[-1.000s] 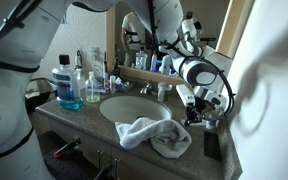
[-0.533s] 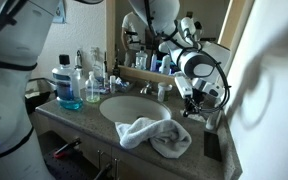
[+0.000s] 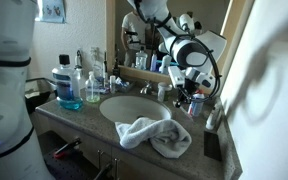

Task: Move the white object near the white tube to the left

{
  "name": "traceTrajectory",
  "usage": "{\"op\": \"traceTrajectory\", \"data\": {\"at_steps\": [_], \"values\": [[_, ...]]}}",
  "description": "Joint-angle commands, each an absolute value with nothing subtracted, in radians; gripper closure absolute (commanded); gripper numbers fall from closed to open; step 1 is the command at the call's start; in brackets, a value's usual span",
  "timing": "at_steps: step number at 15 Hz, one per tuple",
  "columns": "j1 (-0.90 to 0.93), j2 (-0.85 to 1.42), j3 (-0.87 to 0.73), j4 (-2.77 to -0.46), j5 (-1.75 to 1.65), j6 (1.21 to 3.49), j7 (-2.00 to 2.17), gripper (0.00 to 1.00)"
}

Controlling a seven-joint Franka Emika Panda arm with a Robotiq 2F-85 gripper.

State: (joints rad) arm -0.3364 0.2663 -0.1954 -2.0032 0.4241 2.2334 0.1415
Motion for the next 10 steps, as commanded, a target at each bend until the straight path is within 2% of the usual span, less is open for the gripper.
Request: {"op": "traceTrajectory", "data": {"at_steps": [1,10], "values": [[-0.309,0.132,-0.186,-2.113,0.469,2.183,0.106,0.98],[-0.189,-0.061,-0.154,-2.232,0.460,2.111,0.057,0.98]]}}
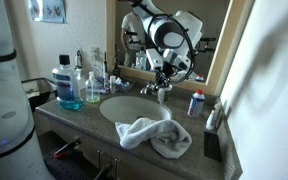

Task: Move the white object near the white tube to the left

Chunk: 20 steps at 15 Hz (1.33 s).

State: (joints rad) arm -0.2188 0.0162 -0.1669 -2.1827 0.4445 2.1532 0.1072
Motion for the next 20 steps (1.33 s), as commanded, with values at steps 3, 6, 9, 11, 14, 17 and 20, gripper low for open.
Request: {"op": "traceTrajectory", "data": {"at_steps": [3,6,9,11,14,17,20], "values": [[-0.142,-0.095,-0.129,-2.235,0.451,2.038,0.023,0.98],[-0.102,-0.119,-0.105,-2.227,0.452,1.969,-0.018,0.98],[-0.071,-0.136,-0.090,-2.217,0.467,1.924,-0.077,0.98],[-0.052,-0.150,-0.082,-2.217,0.486,1.913,-0.111,0.98],[-0.029,-0.157,-0.077,-2.216,0.523,1.875,-0.154,0.98],[-0.011,-0.162,-0.071,-2.217,0.577,1.848,-0.192,0.98],[0.005,-0.148,-0.061,-2.206,0.643,1.826,-0.245,0.98]]}}
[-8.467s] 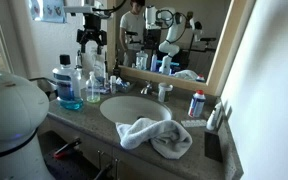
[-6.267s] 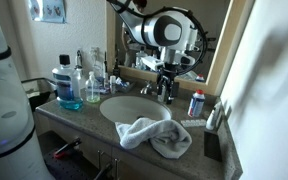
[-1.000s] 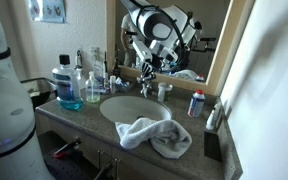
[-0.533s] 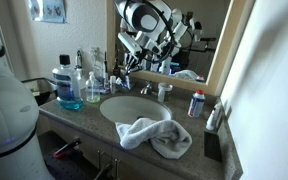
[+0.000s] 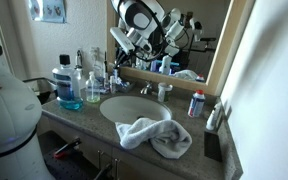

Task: Move the white object near the white tube to the left

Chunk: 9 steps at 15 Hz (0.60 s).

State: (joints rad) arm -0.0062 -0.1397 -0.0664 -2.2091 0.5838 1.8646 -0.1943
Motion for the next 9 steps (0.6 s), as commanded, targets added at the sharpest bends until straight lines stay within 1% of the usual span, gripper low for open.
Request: {"op": "traceTrajectory", "data": {"at_steps": [1,9], "values": [[0.011,-0.136,-0.057,-2.199,0.666,1.812,-0.263,0.98],[0.026,-0.011,-0.036,-2.150,0.825,1.674,-0.382,0.98]]}}
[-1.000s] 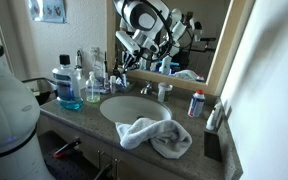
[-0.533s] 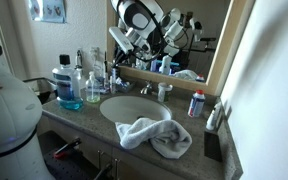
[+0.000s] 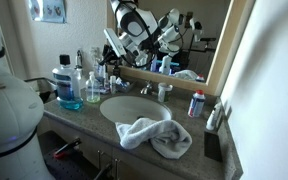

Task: Move the white object near the white tube to the left

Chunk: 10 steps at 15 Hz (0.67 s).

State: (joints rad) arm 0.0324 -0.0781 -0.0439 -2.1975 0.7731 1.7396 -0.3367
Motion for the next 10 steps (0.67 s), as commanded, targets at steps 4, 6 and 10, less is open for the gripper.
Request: {"op": "traceTrajectory", "data": {"at_steps": [4,6,10], "values": [[0.021,0.088,-0.020,-2.096,0.867,1.605,-0.415,0.98],[0.019,0.138,-0.012,-2.063,0.877,1.575,-0.419,0.98],[0.013,0.232,0.005,-1.989,0.883,1.517,-0.411,0.98]]}}
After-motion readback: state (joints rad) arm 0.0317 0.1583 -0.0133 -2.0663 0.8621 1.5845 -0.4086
